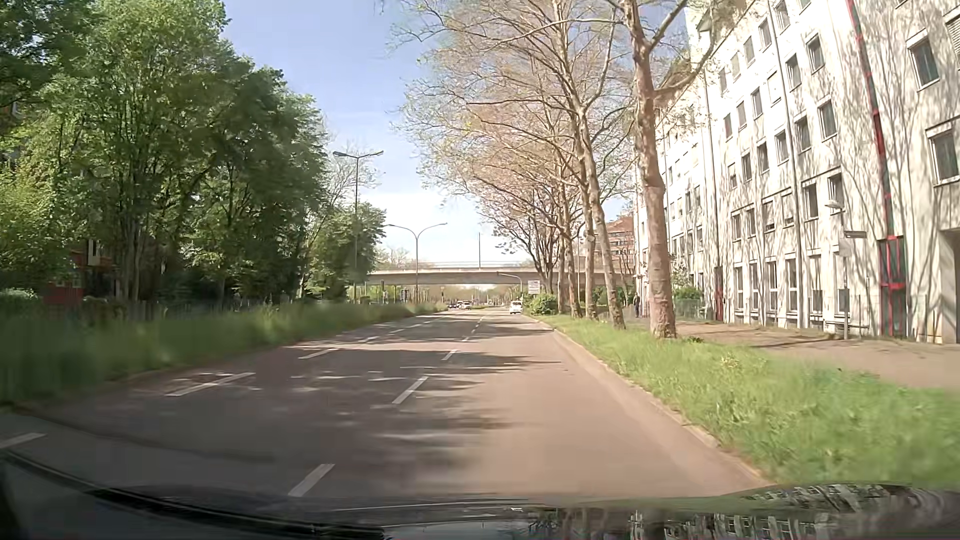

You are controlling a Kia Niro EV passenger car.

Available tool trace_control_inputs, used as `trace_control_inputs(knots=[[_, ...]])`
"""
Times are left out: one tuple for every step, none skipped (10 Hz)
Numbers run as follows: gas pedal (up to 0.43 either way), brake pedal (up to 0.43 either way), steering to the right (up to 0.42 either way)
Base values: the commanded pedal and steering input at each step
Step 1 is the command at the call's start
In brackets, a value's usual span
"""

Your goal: Follow the waypoints while adhering to traffic rules and regulations

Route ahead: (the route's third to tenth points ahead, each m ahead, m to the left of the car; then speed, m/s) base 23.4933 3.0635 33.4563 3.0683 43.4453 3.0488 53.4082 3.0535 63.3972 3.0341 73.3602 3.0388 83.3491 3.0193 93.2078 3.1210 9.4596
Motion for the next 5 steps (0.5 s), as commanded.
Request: trace_control_inputs(knots=[[0.067,0.0,0.003],[0.067,0.0,0.003],[0.079,0.0,0.005],[0.079,0.0,0.007],[0.079,0.0,0.008]])
